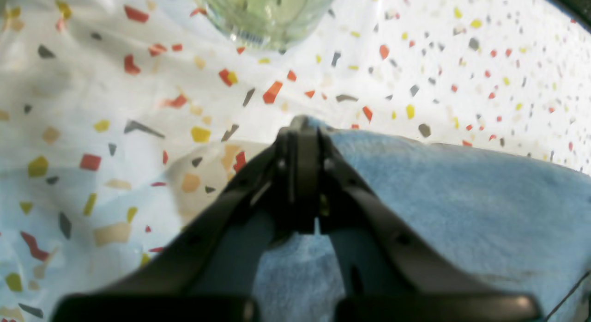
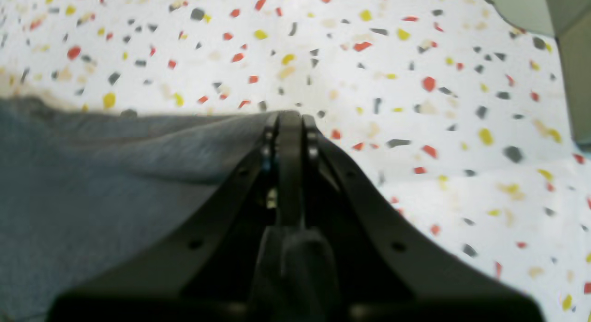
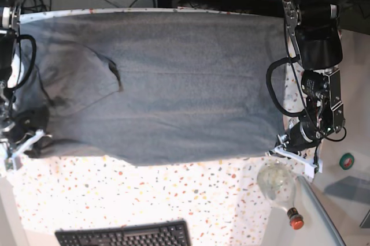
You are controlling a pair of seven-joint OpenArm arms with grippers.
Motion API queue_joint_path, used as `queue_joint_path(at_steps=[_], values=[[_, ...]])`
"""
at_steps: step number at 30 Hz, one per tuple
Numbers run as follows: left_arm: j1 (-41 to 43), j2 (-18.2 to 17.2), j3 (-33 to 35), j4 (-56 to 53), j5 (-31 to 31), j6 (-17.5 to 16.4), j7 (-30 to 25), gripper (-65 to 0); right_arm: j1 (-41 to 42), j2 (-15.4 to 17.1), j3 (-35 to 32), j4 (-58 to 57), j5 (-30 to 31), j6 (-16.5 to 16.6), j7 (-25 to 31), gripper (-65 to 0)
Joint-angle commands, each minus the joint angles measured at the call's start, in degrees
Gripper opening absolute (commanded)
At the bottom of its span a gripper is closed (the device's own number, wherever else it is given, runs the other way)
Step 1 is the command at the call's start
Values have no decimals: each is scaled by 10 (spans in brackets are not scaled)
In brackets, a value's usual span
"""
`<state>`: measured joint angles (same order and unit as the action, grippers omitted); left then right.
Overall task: Layout the t-shirt on the table in an organized manner, then fold the t-shirt properly
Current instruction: 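Lift the hem edge with both grippers and fold it toward the collar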
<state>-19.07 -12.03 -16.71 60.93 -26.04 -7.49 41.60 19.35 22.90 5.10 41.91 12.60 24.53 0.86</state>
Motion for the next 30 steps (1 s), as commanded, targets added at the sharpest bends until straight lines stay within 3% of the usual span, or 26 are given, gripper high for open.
queue_joint_path(at_steps=[1,10,14,24,28,30], values=[[-16,-7,-1,11,-6,-3,-10,-650,18,12,-12,-5,5,2,32,-650],[-1,-8,-1,15,-6,-3,-9,-650,31,12,-24,-80,5,2,115,-650],[8,-10,-1,23,-12,-3,27,-650,28,13,-20,-61,5,2,117,-650],[33,-24,-2,46,-13,-5,31,-650,-11,28,-14,-7,9,2,91,-650],[48,-40,-4,46,-13,-59,31,-650,-52,27,36,57,7,2,89,-650],[48,-40,-6,46,-12,-71,32,-650,-67,27,38,82,7,2,77,-650]])
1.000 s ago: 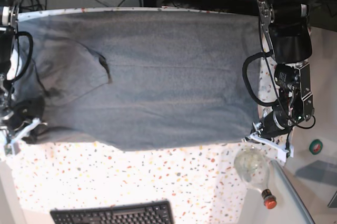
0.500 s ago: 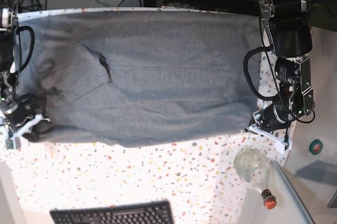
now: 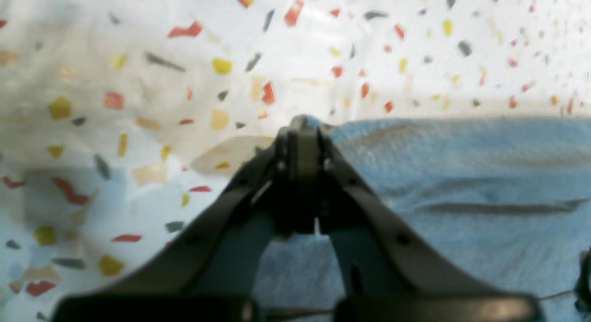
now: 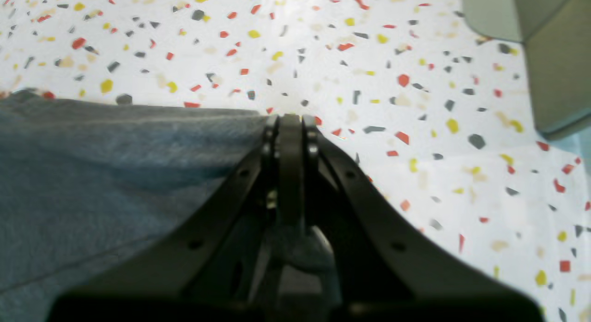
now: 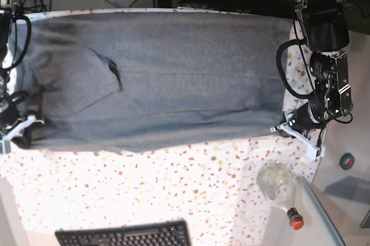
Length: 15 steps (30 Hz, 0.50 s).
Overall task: Layout the t-shirt on the table in an organized manner, then fold the t-shirt properly
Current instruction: 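Lift the hem edge with both grippers and fold it toward the collar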
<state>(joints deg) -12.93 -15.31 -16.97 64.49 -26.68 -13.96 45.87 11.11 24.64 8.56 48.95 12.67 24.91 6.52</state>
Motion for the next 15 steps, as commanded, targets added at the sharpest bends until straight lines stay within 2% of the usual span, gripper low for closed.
queue_joint_path(at_steps=[1,6,10,15], values=[[-12,-8,-3,10,-5,-6,-11,-650,9,10,5,23,7,-2,9,-650],[17,-14,-4,39,-5,-8,-11,-650,-22,10,6,68,7,-2,-21,-650],[51,-15,-6,94,-6,-8,-10,-650,-40,8,38,72,7,-2,-21,-650],[90,-22,-6,127,-6,-8,18,-650,-77,7,56,102,8,-2,-21,-650]])
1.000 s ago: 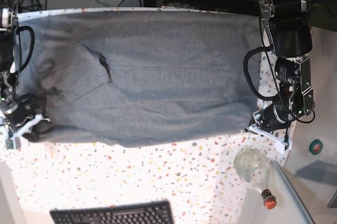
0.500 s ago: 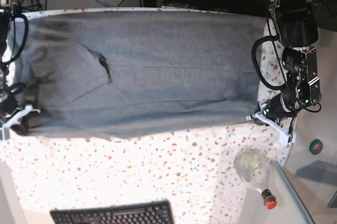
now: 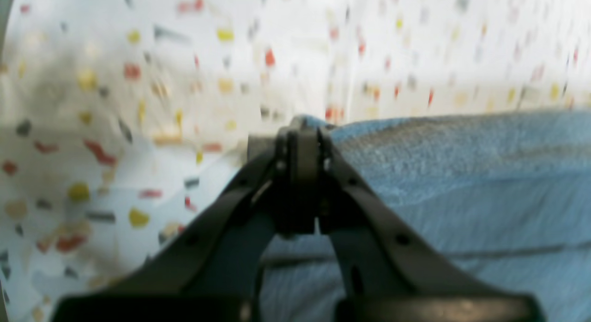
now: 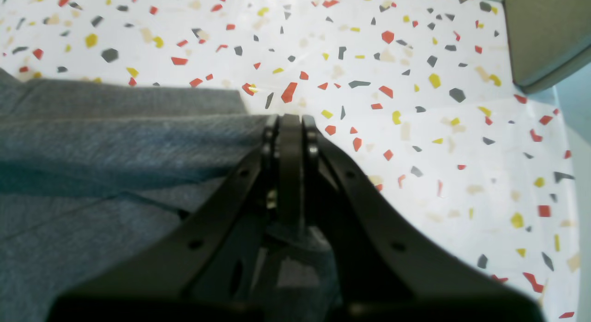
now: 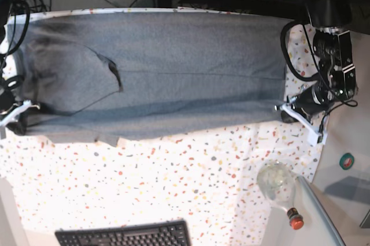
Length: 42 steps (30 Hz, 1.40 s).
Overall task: Layout the t-shirt on the table in an organized manner, then fold the t-shirt properly
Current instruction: 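Lift the hem edge with both grippers and fold it toward the collar, then lay the folded edge down and release it with both grippers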
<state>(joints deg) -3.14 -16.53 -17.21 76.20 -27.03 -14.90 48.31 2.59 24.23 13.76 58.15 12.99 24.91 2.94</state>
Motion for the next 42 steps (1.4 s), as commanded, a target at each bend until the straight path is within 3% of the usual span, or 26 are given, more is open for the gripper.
queue_joint_path(at_steps=[1,8,12,22,27,42], values=[[-4,-10,-3,9,-3,2,-6,-650,1,11,4,14,5,-2,15,-650],[33,-10,-4,44,-3,2,-6,-650,-38,11,39,32,5,-2,15,-650],[52,-10,-4,73,-3,2,-4,-650,-64,10,60,60,5,-2,-22,-650],[117,-10,-4,118,-3,2,-4,-650,-95,2,60,70,5,-2,-33,-650],[143,-10,-46,118,-3,1,-4,-650,-112,4,60,70,5,-2,-33,-650],[163,-9,-45,136,-3,1,-3,-650,-111,5,57,22,3,-2,-33,-650]])
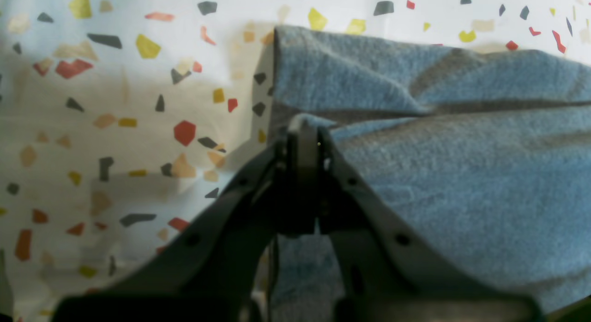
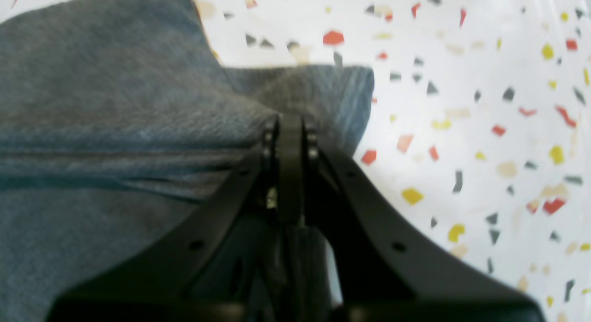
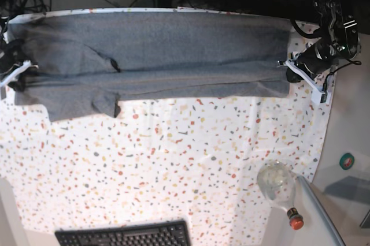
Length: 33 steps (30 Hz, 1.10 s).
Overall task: Layout the t-shirt on the table in an organized manner, then fold the t-shirt properly
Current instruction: 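Lay the folded edge down and release it with both grippers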
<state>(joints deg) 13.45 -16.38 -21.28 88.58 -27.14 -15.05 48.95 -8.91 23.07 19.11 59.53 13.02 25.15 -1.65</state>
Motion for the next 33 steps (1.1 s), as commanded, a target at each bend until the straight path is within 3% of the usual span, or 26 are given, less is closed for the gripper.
queue_joint_path(at_steps=[1,6,10,33], values=[[4,-12,-5,23,-2,2,-9,-650,4,16,3,8,3,-4,13,-650],[12,-9,-4,50,-2,2,-6,-650,3,14,2,8,3,-4,13,-650],[14,-8,-6,45,-1,2,31,-650,1,13,2,14,3,-4,13,-650],[10,-8,-5,-12,5,3,32,-650,-27,-14,8,54,5,-5,-41,-650]])
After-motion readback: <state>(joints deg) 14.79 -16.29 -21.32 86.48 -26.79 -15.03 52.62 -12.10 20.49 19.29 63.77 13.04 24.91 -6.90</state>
